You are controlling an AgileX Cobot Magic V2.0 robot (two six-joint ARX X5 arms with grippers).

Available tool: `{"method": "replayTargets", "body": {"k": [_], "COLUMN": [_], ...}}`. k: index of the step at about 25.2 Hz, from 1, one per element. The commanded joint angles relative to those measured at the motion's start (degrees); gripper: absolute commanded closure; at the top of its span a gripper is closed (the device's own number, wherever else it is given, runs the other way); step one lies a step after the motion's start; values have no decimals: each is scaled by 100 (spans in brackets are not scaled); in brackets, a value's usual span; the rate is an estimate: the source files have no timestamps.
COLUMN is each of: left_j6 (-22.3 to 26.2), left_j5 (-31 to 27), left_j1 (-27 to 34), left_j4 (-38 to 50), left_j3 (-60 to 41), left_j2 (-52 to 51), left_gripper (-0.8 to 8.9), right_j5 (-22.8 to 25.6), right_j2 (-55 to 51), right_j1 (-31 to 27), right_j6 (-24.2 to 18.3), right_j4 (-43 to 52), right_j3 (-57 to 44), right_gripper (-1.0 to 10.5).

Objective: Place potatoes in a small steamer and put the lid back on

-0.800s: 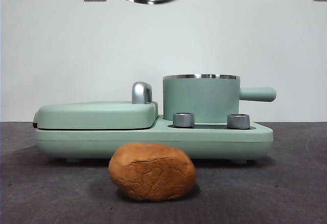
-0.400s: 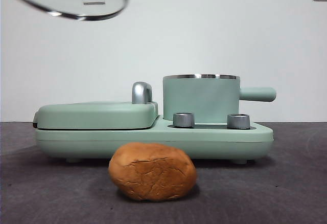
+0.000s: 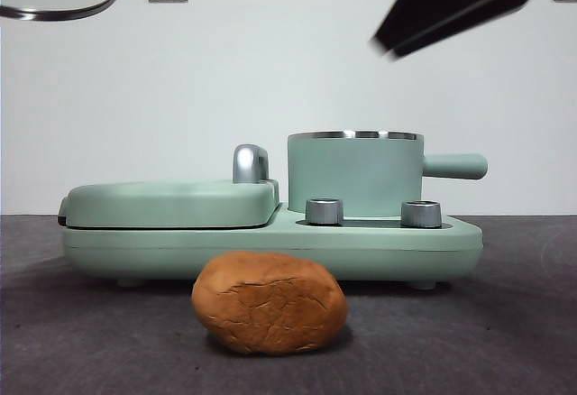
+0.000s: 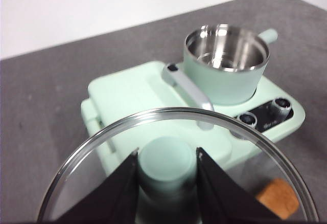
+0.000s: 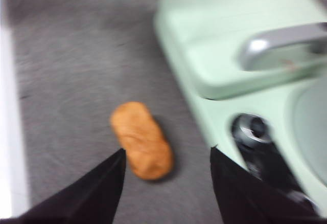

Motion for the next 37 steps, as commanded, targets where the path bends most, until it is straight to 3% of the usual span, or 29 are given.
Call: {"method": "replayTargets", "body": {"k": [1, 13, 30, 32, 34, 37], "left_j6": [-136, -260, -234, -234, -236, -236], "left_j5": [-7, -7, -15, -15, -15, -15], "left_j1": [-7, -7, -2, -2, -2, -2], "left_j4": [22, -52, -55, -55, -57, -57], "left_j3": [61, 61, 61, 61, 61, 61], "left_j2": [-52, -87, -85, -85, -85, -85], "left_gripper": [799, 799, 799, 799, 799, 799], "right_j5": [13, 157, 157, 181, 186, 404], "right_j2": [501, 2116, 3202, 3228, 3228, 3224], "right_j1": [302, 726, 728, 728, 730, 730], "right_j6": [-72, -249, -297, -249, -245, -205], "right_j4": [295, 1193, 1768, 1759, 1759, 1670], "right_j3": [79, 79, 79, 79, 79, 79], "right_gripper": [682, 606, 580, 613, 722, 742]}}
